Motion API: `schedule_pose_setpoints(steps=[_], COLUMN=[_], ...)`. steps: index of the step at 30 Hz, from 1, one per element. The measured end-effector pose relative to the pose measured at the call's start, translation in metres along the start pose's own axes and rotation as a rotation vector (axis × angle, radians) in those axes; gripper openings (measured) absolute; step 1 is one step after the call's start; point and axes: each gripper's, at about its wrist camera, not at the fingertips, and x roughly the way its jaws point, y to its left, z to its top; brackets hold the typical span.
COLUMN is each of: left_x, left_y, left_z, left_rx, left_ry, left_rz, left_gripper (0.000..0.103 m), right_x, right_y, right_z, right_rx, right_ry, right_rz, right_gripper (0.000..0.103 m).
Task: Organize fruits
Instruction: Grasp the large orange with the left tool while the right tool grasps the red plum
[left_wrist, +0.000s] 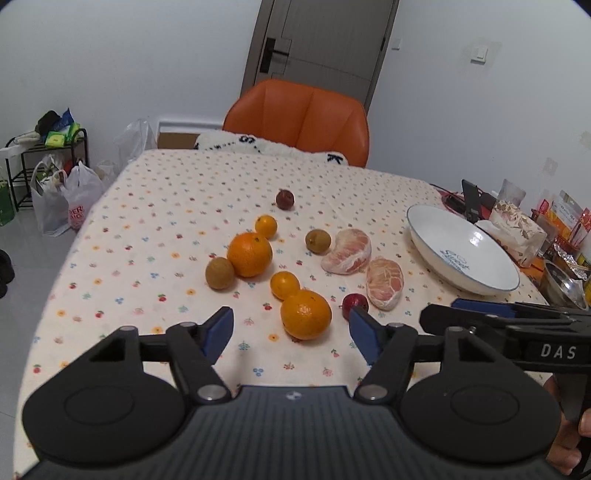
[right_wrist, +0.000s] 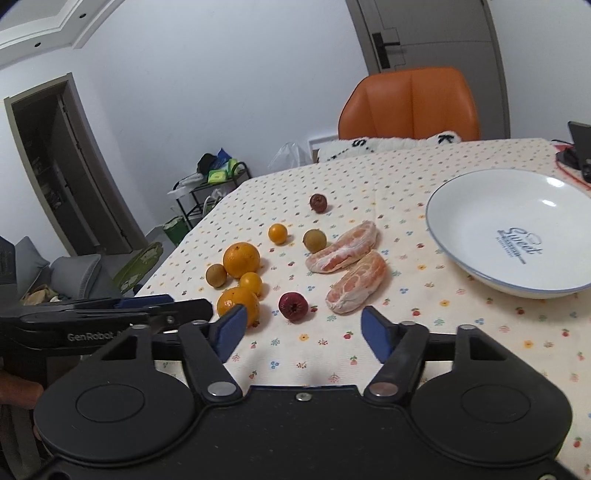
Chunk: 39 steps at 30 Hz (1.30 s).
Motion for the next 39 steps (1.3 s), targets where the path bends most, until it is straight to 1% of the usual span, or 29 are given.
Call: schedule_pose_setpoints(steps=[3, 4, 8, 16, 17, 18, 20, 21, 22, 23, 26, 34, 37, 39], left_x=[0.008, 0.010, 0.021, 0.040, 0.041, 0.043, 0.046, 0.047, 0.047, 0.047, 0.045, 0.028, 0.022, 0.019], left_y=[-0.002, -0.002, -0.002, -0.001, -0.001, -0.001, -0.001, -0.001, -0.001, 0.000, 0.002, 0.019, 0.021, 0.022], left_z=[0.000, 0.000, 0.000, 0.000, 0.000, 0.000, -0.001, -0.001, 0.000, 0.000, 0.000, -0.002, -0.002, -0.002], left_rx=[0.013, 0.014, 0.010, 0.002, 0.005, 0.005, -0.001, -0.004, -0.007, -0.009, -0.006, -0.040, -0.044, -0.045], left_ry=[0.008, 0.011, 0.025, 0.057, 0.058, 0.059, 0.066, 0.064, 0.058, 0.058, 0.050, 0.032, 0.021, 0.016], left_rz=[-0.004, -0.007, -0.017, -0.023, -0.025, -0.027, -0.033, -0.038, -0.048, -0.054, -0.035, 0.004, 0.011, 0.011], left_gripper=[0.068, 0.067, 0.059, 0.059, 0.058, 0.056, 0.045, 0.043, 0.037, 0.037, 0.036, 0.036, 0.036, 0.036], right_x=[0.007, 0.009, 0.020, 0.035, 0.036, 0.037, 0.040, 0.042, 0.044, 0.046, 0.052, 0.068, 0.071, 0.072], right_y=[-0.002, -0.002, -0.002, -0.004, -0.004, -0.004, -0.004, -0.003, -0.002, -0.002, -0.001, 0.005, 0.007, 0.009], right_z=[0.002, 0.002, 0.003, 0.007, 0.008, 0.009, 0.010, 0.010, 0.010, 0.010, 0.010, 0.010, 0.009, 0.007], right_rx=[0.003, 0.002, -0.006, -0.007, -0.007, -0.007, -0.007, -0.009, -0.011, -0.012, -0.012, -0.026, -0.027, -0.038], right_ry=[0.015, 0.019, 0.042, 0.067, 0.065, 0.064, 0.063, 0.064, 0.065, 0.066, 0.072, 0.083, 0.094, 0.094], right_rz=[0.015, 0.017, 0.027, 0.046, 0.048, 0.051, 0.057, 0.057, 0.056, 0.057, 0.056, 0.036, 0.030, 0.019], right_gripper=[0.059, 0.057, 0.053, 0.046, 0.046, 0.046, 0.046, 0.046, 0.046, 0.046, 0.045, 0.044, 0.038, 0.035])
